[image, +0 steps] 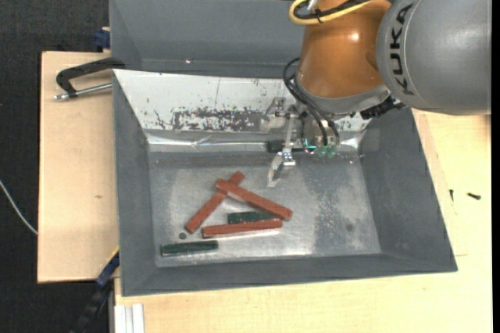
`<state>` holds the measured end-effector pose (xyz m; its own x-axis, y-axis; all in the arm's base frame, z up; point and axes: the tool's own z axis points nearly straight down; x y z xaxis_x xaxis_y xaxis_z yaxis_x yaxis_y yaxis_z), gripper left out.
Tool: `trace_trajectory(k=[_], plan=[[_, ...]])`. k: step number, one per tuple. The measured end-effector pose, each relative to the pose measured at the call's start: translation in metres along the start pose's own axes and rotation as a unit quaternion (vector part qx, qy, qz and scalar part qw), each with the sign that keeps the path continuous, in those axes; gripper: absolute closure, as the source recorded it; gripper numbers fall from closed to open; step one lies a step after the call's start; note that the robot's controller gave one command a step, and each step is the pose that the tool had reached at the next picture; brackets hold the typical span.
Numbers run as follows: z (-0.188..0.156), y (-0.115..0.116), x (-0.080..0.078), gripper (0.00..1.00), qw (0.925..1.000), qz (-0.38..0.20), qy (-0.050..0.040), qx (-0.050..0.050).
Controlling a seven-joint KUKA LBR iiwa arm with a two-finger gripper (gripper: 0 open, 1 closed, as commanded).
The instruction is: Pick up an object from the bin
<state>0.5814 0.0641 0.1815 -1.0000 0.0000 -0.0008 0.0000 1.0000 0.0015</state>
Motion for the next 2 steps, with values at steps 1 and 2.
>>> trace_trajectory(k=[1,2], plan=[[0.045,0.005,0.021,0.0,0.9994,-0.034,-0.0024,0.0],[0.103,0.025,0.001,1.0,0.999,0.044,0.0003,0.0]])
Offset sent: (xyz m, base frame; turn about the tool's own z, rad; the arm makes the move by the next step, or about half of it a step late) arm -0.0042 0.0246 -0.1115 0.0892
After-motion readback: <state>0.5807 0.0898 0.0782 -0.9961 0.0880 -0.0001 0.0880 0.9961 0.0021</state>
